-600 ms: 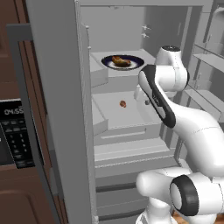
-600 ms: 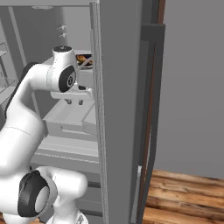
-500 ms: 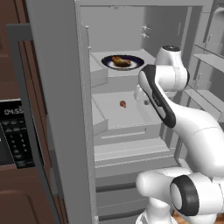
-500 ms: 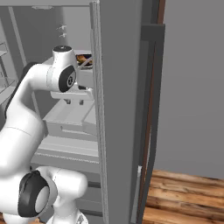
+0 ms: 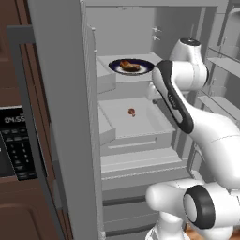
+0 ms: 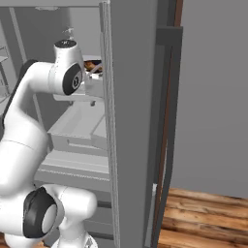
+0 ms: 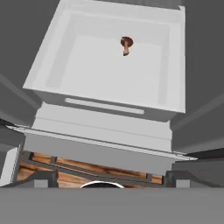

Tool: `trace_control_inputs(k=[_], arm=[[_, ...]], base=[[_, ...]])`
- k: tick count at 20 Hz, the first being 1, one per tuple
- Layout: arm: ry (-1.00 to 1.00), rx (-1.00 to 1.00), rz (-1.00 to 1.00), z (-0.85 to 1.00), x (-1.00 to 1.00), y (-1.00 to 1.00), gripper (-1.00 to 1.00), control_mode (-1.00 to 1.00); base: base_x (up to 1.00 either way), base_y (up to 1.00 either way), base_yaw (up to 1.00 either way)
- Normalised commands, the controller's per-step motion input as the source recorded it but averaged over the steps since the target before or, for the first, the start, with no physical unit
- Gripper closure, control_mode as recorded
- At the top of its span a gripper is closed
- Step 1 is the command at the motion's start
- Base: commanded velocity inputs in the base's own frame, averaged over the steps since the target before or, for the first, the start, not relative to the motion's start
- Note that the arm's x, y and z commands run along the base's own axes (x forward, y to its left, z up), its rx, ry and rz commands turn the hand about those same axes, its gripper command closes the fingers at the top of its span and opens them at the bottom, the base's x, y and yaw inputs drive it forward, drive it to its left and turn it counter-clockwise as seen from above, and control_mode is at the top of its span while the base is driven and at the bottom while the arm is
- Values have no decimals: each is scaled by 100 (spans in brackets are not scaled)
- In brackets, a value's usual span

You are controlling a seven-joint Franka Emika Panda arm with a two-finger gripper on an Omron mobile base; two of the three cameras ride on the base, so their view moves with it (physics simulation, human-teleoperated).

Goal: Transport the chicken drumstick from the fridge to the microwave and turn on the microwave.

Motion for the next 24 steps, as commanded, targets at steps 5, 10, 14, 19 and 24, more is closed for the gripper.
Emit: trace_control_inputs(k=[5, 10, 14, 19, 24], arm=[[-7, 0, 3, 47, 10, 0, -100, -100], [-7, 0, 5, 28, 23, 0, -100, -100], [-8, 0, 8, 30, 39, 0, -100, -100], [-20, 0, 11, 28, 25, 0, -100, -100], [-10, 0, 9, 12, 29, 0, -100, -100]], base=[[0, 0, 0], [0, 0, 0], [0, 0, 0], [0, 0, 0], [0, 0, 0]])
